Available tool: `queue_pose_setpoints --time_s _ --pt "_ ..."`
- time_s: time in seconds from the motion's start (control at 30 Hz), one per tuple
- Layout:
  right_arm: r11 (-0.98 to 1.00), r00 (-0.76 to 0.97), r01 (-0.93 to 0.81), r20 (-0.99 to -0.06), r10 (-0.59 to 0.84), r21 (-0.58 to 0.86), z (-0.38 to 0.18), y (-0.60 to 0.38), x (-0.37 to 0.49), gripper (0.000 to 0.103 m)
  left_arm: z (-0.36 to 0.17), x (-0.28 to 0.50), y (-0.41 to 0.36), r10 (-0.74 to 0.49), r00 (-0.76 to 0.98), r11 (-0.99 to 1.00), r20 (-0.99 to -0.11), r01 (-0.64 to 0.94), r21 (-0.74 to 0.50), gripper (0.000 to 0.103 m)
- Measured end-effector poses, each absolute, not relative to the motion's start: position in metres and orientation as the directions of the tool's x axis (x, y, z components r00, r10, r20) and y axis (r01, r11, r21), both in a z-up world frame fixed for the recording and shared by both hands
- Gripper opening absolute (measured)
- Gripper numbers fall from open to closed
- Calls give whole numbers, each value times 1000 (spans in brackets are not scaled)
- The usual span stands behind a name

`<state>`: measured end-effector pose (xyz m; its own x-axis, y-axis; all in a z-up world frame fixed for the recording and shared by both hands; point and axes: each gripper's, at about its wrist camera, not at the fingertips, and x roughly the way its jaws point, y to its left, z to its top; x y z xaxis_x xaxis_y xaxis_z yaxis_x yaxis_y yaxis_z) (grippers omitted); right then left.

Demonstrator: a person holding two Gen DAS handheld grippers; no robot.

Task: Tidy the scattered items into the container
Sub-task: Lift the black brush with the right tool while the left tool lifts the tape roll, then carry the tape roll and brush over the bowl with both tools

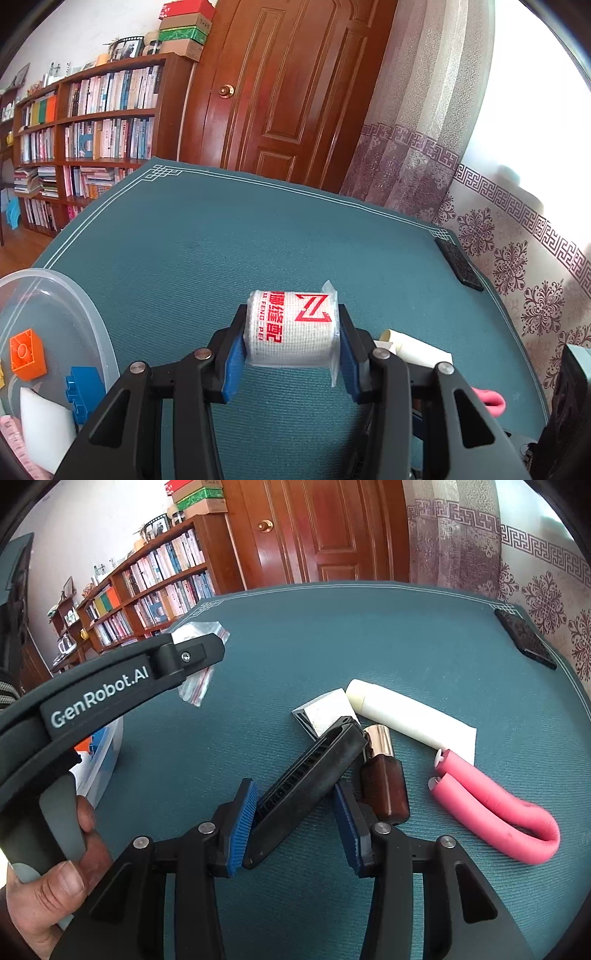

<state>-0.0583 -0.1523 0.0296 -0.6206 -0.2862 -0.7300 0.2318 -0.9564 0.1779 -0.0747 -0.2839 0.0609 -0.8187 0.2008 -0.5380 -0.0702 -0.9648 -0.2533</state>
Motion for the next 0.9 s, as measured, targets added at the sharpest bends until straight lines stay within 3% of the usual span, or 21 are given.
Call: queue_pose_setpoints --time_s 0.2,0.53,0.9 --pt "-971 -630 194 -740 -234 142 28 -162 -60 45 62 -74 -288 199 -824 -963 -530 -65 -261 48" --pt "-953 -625 116 -725 -290 281 28 -136 -52 21 63 -72 -287 206 -822 -962 -532 -70 -265 48" --pt "-945 -645 115 -700 -306 307 41 -131 -32 19 67 -68 -288 220 -822 -958 -525 -79 -277 48"
